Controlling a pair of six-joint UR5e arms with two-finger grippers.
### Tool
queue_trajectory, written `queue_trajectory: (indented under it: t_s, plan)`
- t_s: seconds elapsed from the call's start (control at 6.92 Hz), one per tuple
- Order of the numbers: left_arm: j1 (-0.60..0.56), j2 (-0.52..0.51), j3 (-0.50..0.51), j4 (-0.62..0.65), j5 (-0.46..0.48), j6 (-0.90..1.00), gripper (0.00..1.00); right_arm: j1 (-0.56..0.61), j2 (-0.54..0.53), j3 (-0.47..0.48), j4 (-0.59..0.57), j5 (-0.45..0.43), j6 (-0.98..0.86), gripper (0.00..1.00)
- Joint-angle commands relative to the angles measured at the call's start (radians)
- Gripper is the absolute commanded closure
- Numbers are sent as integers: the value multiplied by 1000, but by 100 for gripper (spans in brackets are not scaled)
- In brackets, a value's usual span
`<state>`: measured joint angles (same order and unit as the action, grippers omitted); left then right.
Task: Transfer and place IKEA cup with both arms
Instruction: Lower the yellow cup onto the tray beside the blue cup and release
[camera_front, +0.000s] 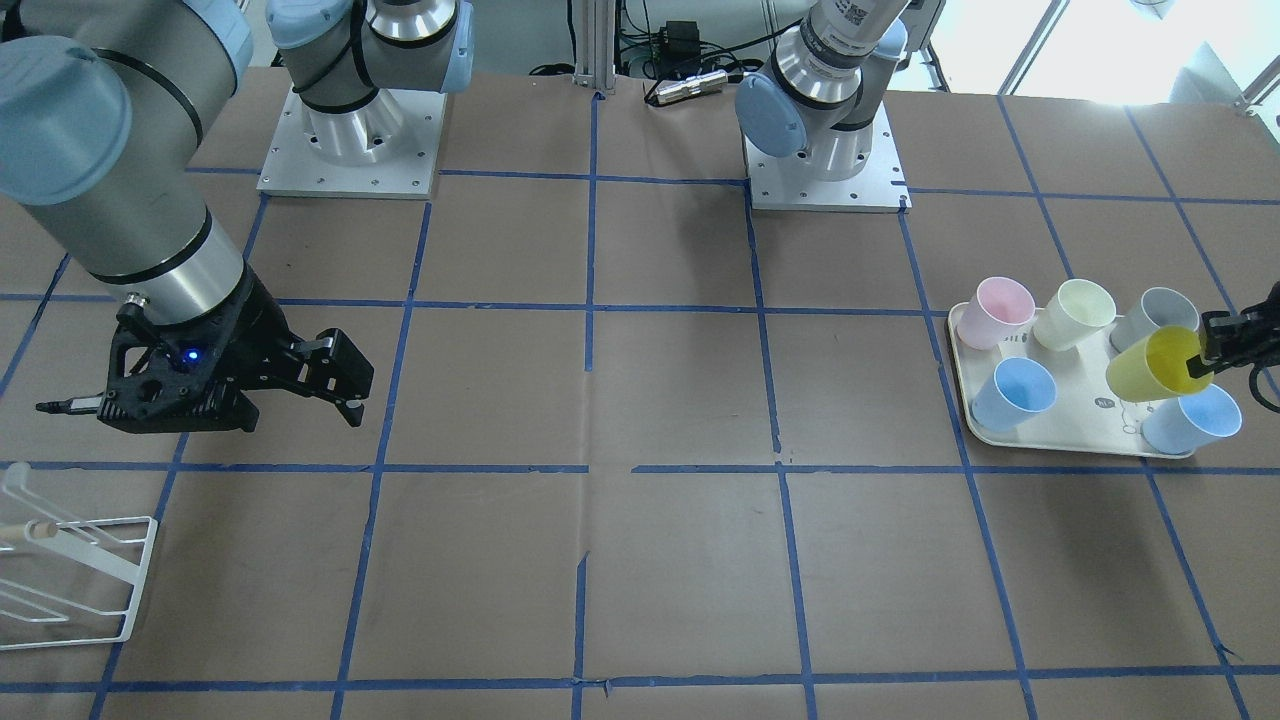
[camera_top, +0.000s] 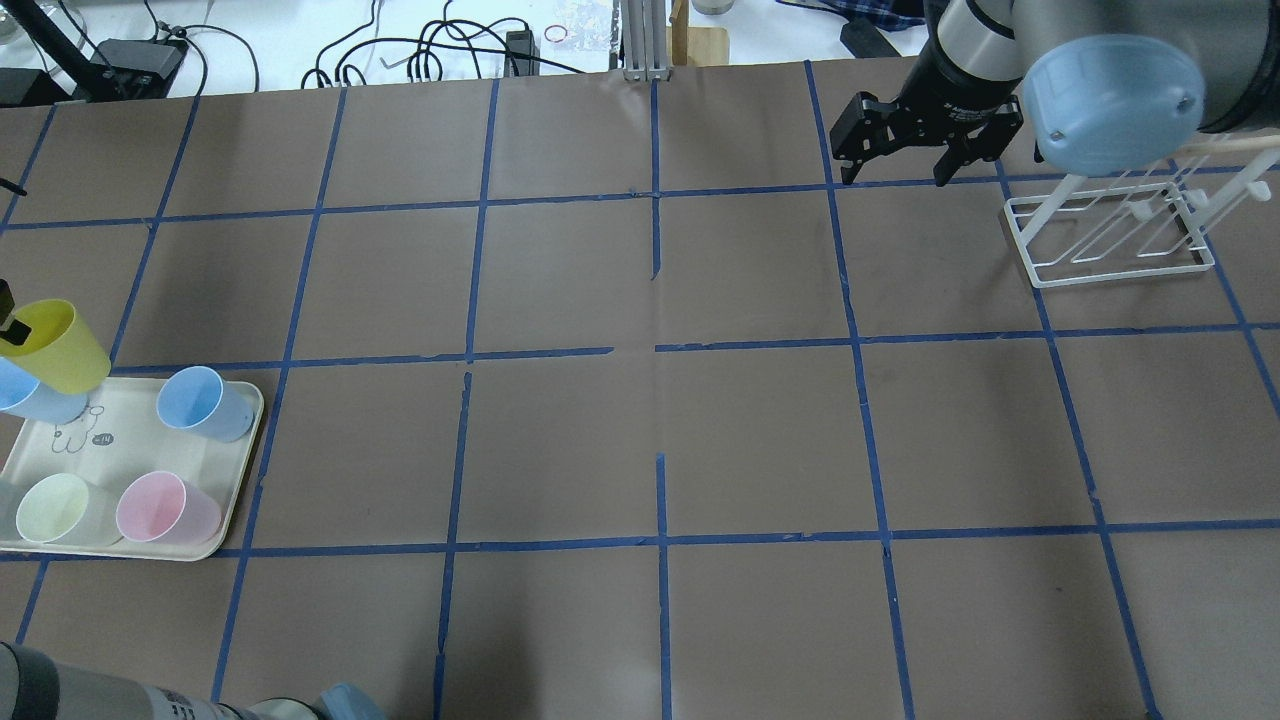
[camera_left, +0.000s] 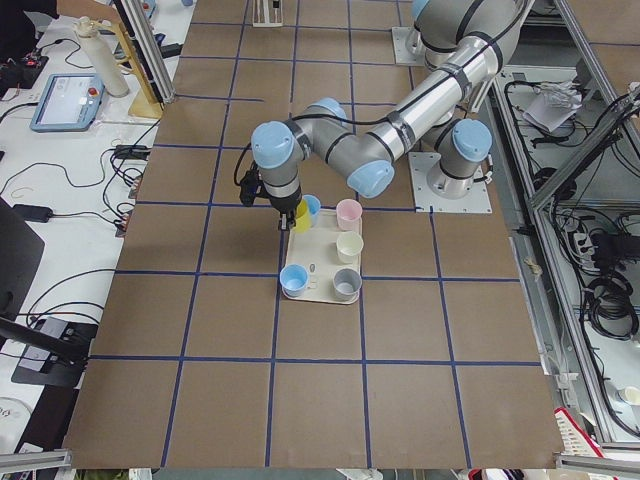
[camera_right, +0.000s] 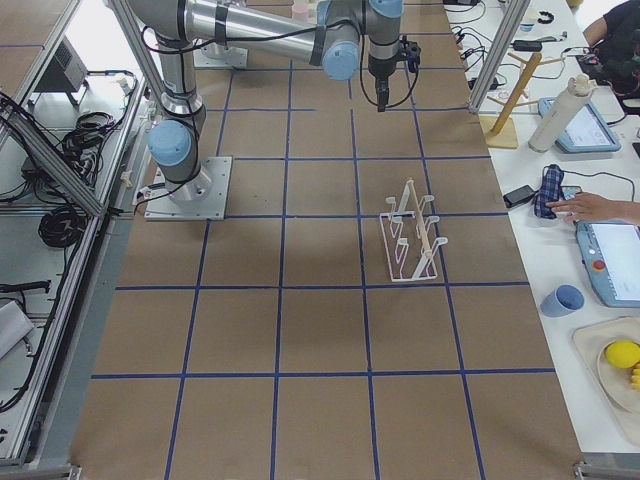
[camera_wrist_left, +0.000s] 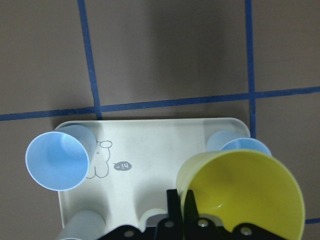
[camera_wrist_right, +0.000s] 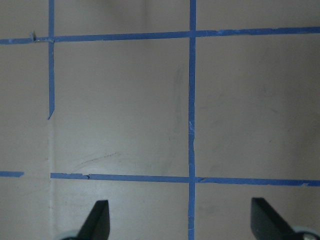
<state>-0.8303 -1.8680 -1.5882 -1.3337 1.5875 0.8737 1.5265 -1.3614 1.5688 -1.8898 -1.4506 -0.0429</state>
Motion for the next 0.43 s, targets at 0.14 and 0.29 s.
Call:
queue_trajectory:
  t_s: [0.14, 0.29]
  plan:
    - [26, -54, -99, 143, -3, 74, 100, 1, -15, -3, 3, 1, 0, 0]
    - [34, -62, -116, 189, -3, 80, 100, 1, -15, -3, 8, 1, -2, 0]
